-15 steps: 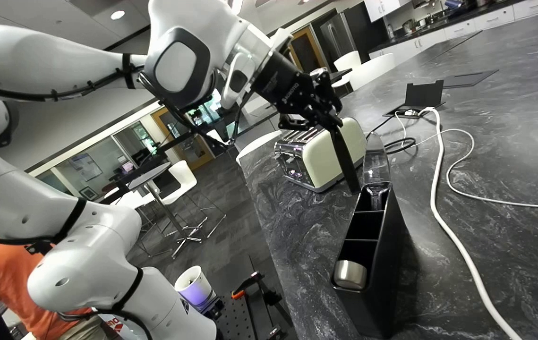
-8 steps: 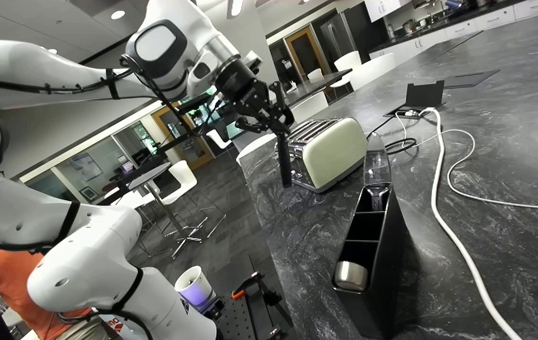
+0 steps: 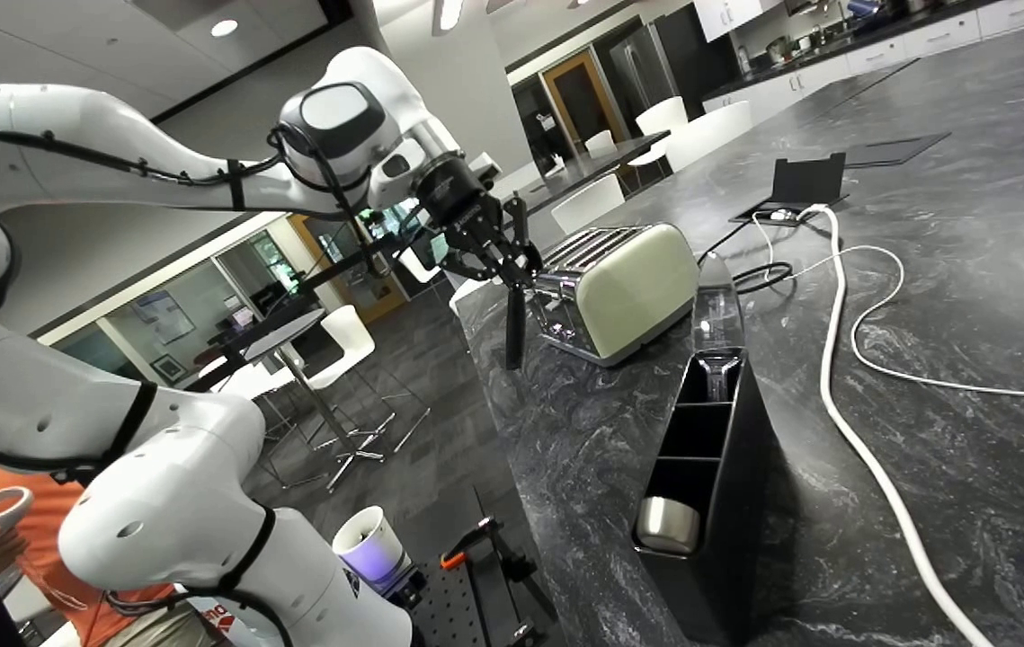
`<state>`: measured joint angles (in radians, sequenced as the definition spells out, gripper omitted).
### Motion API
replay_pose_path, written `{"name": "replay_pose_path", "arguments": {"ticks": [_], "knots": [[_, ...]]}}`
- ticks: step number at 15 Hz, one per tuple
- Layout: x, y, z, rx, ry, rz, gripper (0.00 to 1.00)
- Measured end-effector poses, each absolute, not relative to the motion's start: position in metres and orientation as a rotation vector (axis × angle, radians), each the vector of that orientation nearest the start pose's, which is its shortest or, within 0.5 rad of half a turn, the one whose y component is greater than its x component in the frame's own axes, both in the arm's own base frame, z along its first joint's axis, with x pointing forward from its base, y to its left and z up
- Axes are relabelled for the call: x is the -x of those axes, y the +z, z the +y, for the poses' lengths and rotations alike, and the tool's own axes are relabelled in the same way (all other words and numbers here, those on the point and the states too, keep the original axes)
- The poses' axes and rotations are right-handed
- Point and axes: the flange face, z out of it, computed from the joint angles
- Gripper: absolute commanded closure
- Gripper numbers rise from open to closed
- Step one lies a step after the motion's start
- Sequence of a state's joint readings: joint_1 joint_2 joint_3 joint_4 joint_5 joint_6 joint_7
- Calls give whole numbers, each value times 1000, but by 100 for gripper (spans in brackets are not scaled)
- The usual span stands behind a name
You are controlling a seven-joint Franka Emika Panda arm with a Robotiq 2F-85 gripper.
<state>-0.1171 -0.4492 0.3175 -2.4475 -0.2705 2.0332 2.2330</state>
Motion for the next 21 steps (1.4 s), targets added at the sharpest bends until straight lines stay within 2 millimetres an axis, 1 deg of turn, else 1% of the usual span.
{"name": "replay_pose_path", "arguments": {"ticks": [2, 5, 11, 14, 21], "knots": [[-416, 441, 73, 1851, -564, 2660, 96], [-428, 409, 68, 1888, -562, 2635, 96], [-445, 349, 57, 1876, -592, 2628, 96], [-449, 324, 57, 1860, -591, 2656, 96], [-451, 274, 67, 1853, -517, 2711, 96]]}}
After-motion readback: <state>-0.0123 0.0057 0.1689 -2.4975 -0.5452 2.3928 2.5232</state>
